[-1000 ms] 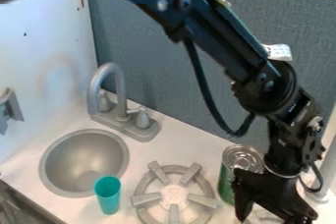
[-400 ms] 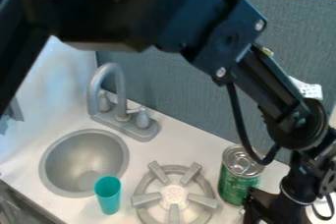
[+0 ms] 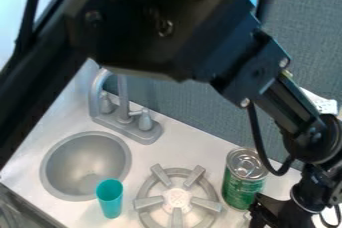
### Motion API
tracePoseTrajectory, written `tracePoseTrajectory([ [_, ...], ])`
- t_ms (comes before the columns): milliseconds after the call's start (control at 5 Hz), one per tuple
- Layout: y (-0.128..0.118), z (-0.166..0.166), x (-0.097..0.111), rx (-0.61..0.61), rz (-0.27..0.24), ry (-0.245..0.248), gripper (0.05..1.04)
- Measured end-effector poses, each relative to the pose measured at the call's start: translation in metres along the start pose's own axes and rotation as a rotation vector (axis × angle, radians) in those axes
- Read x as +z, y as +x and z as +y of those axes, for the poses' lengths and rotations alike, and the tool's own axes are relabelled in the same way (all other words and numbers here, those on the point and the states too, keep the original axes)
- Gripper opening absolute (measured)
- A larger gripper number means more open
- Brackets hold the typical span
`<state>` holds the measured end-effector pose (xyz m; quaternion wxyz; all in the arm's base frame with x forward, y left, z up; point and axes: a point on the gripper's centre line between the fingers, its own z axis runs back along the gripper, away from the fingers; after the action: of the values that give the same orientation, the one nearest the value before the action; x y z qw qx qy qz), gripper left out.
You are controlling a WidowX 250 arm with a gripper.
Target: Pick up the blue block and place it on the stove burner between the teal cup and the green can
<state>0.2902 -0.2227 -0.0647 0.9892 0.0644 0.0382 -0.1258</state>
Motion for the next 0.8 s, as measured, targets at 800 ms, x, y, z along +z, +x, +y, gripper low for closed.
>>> tracePoseTrajectory([
  [800,0.0107,-0.011,-0.0089,-0.021,0.023,-0.006,1.001],
])
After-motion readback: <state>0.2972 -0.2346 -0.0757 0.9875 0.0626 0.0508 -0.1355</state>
